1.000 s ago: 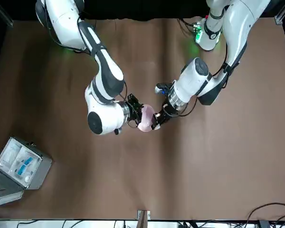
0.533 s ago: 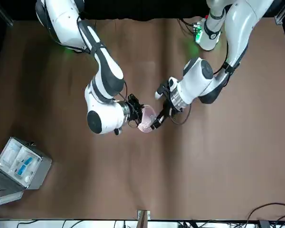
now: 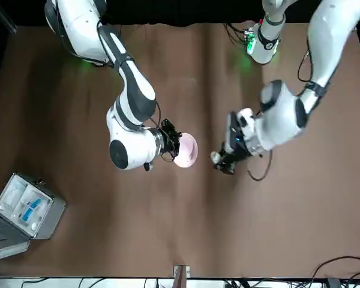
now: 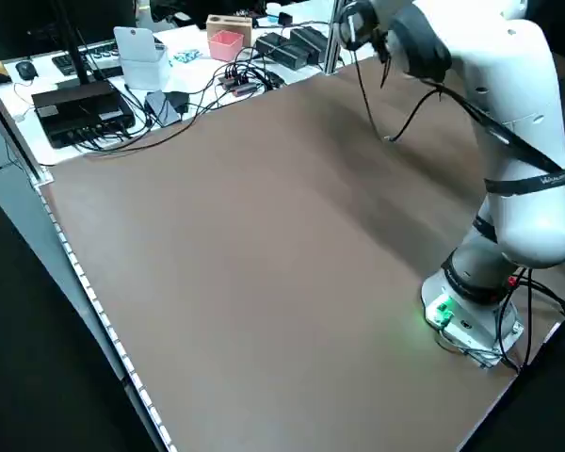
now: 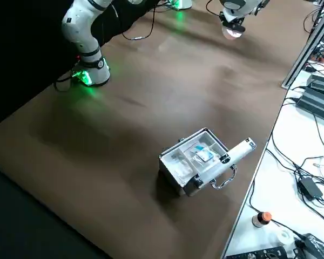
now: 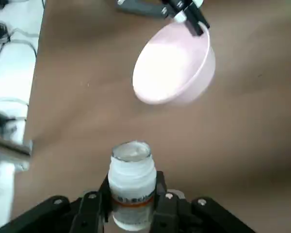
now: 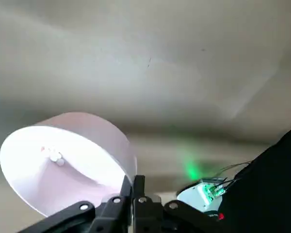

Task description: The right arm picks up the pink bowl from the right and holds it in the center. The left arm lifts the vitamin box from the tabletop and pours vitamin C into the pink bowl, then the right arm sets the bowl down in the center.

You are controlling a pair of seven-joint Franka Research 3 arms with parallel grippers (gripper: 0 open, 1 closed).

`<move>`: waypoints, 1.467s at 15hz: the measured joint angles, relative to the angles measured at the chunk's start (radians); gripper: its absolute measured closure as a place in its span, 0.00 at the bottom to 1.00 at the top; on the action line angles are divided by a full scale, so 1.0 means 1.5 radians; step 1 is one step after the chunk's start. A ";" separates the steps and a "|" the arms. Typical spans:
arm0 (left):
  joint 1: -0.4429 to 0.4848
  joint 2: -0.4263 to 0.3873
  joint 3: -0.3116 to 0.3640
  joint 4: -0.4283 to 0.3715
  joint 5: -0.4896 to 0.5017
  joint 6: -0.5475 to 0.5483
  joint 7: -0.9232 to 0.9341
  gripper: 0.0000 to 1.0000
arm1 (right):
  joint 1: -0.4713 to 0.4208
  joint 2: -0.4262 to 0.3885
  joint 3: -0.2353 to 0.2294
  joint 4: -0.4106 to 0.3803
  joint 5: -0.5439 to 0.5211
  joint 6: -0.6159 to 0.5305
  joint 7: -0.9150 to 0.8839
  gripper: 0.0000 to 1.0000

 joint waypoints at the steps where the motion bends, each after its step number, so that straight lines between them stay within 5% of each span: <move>1: 0.027 0.006 -0.001 0.006 -0.025 -0.032 0.004 0.64 | 0.000 0.000 0.000 0.000 0.000 0.000 -0.007 0.97; 5: 0.123 0.048 -0.001 0.039 -0.106 -0.150 0.067 0.64 | -0.001 0.000 -0.008 0.000 -0.001 0.000 -0.042 0.97; 14: 0.267 0.207 0.033 0.076 -0.131 -0.256 0.251 0.64 | -0.005 0.000 -0.064 0.002 -0.033 0.012 -0.127 0.97; 22: 0.274 0.287 0.149 0.108 -0.297 -0.346 0.460 0.64 | 0.025 0.017 -0.077 -0.036 -0.097 0.105 -0.354 0.97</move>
